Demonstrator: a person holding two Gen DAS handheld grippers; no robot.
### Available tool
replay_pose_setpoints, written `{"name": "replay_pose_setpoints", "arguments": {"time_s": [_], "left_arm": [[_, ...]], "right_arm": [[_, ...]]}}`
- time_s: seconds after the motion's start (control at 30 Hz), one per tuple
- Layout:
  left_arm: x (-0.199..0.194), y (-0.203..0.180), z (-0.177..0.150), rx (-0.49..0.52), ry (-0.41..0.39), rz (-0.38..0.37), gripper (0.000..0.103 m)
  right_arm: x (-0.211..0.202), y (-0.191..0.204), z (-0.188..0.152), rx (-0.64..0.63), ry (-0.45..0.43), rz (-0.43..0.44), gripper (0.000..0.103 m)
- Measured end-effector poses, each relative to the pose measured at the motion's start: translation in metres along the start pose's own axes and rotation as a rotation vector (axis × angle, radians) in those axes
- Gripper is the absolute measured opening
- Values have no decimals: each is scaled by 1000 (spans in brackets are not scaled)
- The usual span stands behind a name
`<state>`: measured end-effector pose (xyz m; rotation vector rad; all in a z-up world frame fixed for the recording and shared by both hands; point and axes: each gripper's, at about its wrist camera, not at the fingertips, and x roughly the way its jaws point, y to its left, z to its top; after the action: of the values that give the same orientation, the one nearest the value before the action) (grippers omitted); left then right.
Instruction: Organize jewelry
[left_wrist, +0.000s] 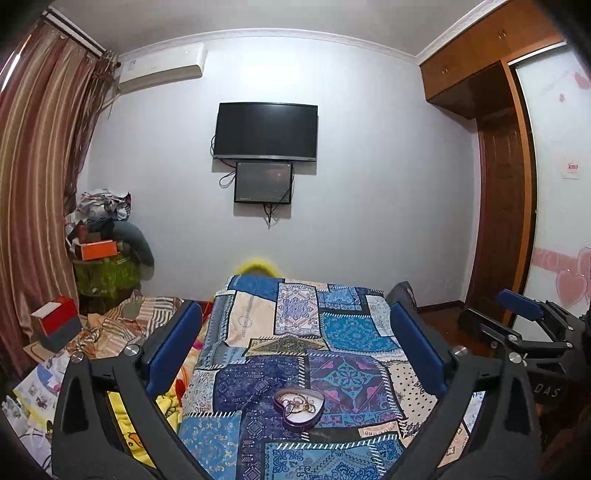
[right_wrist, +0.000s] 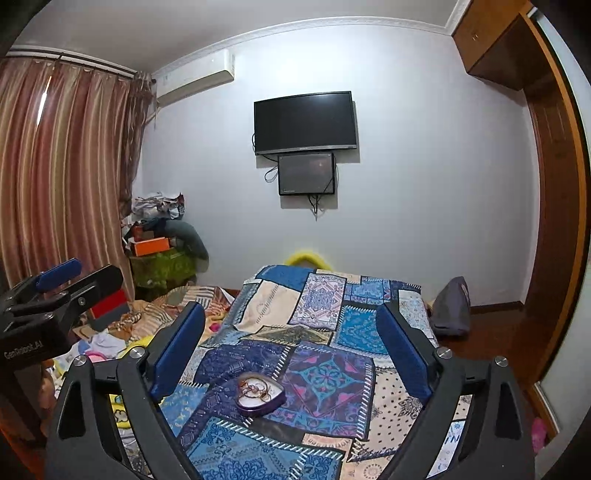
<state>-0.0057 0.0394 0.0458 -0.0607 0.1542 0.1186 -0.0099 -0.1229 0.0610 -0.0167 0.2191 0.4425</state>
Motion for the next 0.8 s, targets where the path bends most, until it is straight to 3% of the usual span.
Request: {"name": "replay_pose_setpoints", "arguments": {"time_s": [0.8], "left_arm": [[1,-10,-13,38,30,26,102]], "right_arm": [[-8,-2,-8,15,32,23,94]]}}
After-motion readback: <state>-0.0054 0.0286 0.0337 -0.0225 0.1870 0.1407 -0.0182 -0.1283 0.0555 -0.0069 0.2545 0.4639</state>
